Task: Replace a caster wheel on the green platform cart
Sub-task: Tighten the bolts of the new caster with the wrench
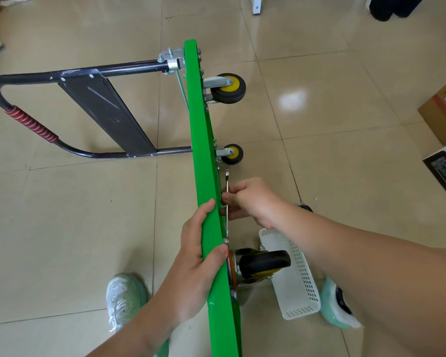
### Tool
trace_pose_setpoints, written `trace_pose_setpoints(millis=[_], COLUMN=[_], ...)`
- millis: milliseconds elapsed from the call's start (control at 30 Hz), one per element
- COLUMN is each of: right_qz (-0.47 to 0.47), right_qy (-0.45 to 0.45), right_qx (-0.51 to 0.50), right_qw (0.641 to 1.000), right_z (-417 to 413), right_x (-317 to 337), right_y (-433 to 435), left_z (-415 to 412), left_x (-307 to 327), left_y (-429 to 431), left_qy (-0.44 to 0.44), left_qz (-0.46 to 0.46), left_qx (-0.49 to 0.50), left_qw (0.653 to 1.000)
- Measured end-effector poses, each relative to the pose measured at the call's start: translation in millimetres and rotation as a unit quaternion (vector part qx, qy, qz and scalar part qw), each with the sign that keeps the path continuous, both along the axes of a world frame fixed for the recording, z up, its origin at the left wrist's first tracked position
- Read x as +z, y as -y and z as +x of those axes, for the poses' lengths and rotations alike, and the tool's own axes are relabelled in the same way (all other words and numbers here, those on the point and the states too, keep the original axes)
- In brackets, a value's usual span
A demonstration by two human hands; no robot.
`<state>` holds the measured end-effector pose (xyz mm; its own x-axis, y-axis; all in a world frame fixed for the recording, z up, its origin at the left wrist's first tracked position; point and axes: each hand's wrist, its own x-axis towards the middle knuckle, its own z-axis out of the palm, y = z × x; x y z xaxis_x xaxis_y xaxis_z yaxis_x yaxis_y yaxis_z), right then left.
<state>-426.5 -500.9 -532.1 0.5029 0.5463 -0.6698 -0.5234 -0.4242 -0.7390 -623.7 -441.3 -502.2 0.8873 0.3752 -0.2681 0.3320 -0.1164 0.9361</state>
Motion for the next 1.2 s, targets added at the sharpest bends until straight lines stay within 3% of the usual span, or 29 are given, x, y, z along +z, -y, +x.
trace_pose_setpoints(millis=[167,333,500,833,1200], right_qz=[-0.013,0.070,0.124,0.157,0.104], right_qy=[0.034,0.117,0.193,0.204,0.236], right_qx=[-0.011,-0.044,0.020,0.048,0.041], right_qw=[0.999,0.990,0.973,0.965,0.965], right_z=[1,5,-22,-47,-41], right_x=[6,31,42,43,40], right_y=[0,18,34,48,37], left_z=[1,1,1,2,1], left_x=[4,5,3,3,6], left_y=[2,2,2,3,4], left_qy=[0.003,0.000,0.006,0.005,0.000], left_qz=[0.013,0.016,0.004,0.010,0.018], left_qx=[0.003,0.001,0.009,0.017,0.008], left_qw=[1.000,1.000,1.000,1.000,1.000])
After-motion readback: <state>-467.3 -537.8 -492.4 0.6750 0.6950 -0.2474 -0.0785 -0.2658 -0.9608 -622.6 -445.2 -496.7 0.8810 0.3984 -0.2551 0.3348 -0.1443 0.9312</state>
